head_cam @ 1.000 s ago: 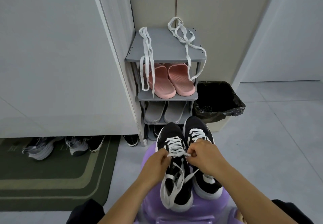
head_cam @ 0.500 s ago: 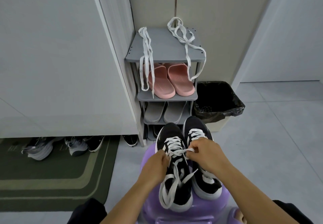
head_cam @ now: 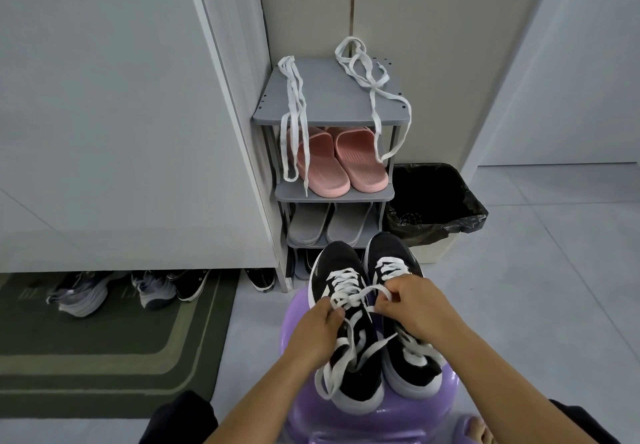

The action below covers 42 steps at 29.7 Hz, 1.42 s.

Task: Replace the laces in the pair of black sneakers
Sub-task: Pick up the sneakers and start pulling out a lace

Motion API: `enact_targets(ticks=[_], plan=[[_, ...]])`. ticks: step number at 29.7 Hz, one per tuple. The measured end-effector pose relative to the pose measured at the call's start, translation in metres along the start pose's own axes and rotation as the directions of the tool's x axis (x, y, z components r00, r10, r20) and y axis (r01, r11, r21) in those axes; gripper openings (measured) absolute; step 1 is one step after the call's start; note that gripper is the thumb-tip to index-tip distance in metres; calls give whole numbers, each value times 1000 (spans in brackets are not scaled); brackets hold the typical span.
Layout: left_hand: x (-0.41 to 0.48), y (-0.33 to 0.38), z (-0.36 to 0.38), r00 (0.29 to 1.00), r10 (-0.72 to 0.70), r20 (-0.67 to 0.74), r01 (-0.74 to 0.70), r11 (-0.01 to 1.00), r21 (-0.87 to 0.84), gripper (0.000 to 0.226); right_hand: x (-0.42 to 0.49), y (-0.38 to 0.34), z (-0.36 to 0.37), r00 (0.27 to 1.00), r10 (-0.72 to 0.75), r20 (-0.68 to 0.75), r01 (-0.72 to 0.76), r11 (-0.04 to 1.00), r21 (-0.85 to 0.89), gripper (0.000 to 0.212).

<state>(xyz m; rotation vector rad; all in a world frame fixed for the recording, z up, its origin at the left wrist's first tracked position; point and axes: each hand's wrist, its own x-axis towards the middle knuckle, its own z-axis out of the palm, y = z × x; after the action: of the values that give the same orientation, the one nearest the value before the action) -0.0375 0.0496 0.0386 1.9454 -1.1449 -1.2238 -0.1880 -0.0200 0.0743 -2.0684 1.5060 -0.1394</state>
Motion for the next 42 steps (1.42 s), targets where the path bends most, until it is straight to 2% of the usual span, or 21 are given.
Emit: enact_targets(ticks=[3,7,9,12,14,16,19,22,25,27,33,35,39,42], plan=[[2,0,-6,998,34,-54,-29,995,99,25,0,3,-5,1000,4,6,-4,1000,-14,15],[3,-1,-8,994,65,-87,-53,989,135,31,1,-1,5,998,-60,29,66,968,-242,23],[3,0,-8,995,33,-92,-25,996,88,27,3,-3,6,999,-47,10,48,990,-130,16],[2,4,-18,992,-52,-118,42,995,-87,17,7,4,-6,999,49,-5,-48,997,59,31],[3,6,-31,980,-110,-168,76,978,-196,17,8,10,-18,989,124,-79,-115,987,109,22],[2,8,-37,970,-143,-197,85,958,-274,19,8,13,-22,983,131,-130,-112,984,141,13],[-3,7,-25,988,-131,-77,114,975,-190,28,7,6,-14,998,58,-23,-53,987,153,12],[-1,-1,-6,994,-94,54,100,988,-115,28,5,-2,2,999,6,53,-8,999,34,21],[2,0,-1,998,-63,-21,60,992,-110,22,5,-6,8,1000,-25,-18,23,990,-138,28],[4,1,1,997,-6,-72,3,999,-46,23,5,-7,11,998,-68,-13,64,980,-187,28],[8,0,-2,989,61,-137,-51,996,78,14,5,-8,11,990,-144,4,141,967,-213,3],[9,0,-5,987,42,-157,-34,998,51,21,4,-8,10,988,-156,1,153,968,-199,11],[8,4,-10,986,-11,-169,1,998,-56,18,2,-8,9,986,-169,17,169,966,-195,32],[5,6,-11,987,1,-162,-13,997,-70,14,2,-7,9,986,-163,26,165,967,-193,35]])
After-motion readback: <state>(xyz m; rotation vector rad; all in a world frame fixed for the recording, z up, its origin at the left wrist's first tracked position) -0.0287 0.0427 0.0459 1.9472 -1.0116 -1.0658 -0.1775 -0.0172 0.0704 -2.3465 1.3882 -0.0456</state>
